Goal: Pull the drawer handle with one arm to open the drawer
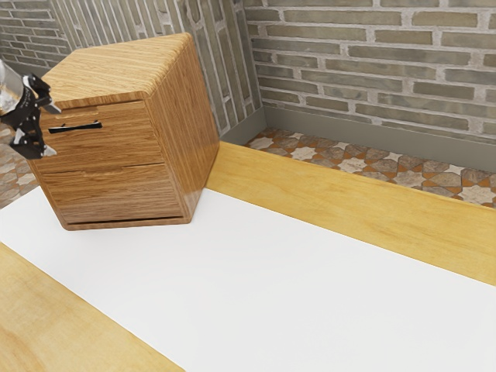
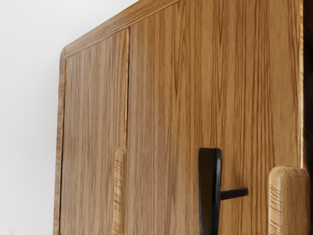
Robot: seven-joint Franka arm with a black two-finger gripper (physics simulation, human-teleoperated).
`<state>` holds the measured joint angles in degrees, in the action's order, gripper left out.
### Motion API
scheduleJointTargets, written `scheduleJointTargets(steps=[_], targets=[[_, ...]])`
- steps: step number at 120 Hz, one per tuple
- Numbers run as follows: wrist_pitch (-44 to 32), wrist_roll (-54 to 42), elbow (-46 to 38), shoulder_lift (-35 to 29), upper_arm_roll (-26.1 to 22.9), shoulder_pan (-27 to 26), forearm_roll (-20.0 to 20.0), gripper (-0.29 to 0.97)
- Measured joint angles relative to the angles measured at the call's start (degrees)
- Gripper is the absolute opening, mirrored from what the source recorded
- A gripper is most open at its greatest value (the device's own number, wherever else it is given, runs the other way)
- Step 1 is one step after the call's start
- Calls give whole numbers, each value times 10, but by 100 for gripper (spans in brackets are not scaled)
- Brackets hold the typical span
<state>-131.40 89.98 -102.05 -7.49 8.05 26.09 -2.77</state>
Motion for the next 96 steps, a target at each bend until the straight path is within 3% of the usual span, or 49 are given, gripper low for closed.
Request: scheduleJointTargets(steps=[96], targets=[[-34, 9, -28, 8, 6, -14, 8, 65]])
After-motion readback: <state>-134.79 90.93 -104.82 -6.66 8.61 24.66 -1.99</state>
